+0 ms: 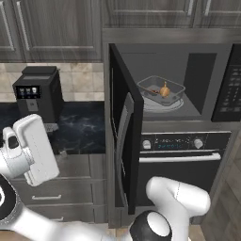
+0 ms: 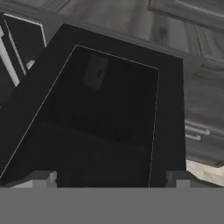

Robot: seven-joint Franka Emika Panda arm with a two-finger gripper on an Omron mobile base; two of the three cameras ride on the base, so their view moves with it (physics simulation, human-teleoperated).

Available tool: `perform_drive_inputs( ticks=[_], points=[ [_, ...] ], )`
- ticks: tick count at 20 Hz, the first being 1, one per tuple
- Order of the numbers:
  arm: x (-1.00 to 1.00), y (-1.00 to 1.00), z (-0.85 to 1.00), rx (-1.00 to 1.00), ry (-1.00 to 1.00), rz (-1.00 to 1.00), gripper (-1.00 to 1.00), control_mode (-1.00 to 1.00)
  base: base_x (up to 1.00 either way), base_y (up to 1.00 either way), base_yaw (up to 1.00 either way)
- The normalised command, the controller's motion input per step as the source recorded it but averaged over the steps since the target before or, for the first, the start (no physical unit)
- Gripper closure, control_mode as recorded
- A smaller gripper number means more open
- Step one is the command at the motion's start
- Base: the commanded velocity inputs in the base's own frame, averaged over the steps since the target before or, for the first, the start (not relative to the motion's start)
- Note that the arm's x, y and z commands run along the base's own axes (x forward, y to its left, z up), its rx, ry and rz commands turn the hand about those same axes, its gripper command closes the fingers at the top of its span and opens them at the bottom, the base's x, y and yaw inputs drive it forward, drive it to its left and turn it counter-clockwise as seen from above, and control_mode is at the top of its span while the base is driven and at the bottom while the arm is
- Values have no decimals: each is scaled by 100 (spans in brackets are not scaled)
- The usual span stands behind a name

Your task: Place the tupperware containing the chicken drumstick and onion meal in the microwave. Close the microwave door and press the start button to reheat the meal.

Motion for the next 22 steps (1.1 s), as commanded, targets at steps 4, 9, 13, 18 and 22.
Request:
perform_drive_inputs(
  ticks=[4,9,13,18,22],
  points=[
    [8,-62,-28,0,0,-5,-100,-100,0,0,0],
    [-12,-99,-16,5,-7,0,-100,-100,0,0,0],
    [-2,-100,-5,8,-5,0,-100,-100,0,0,0],
    [0,-100,-1,9,-1,0,-100,-100,0,0,0],
    [2,-100,-2,9,0,0,-100,-100,0,0,0]
  ],
)
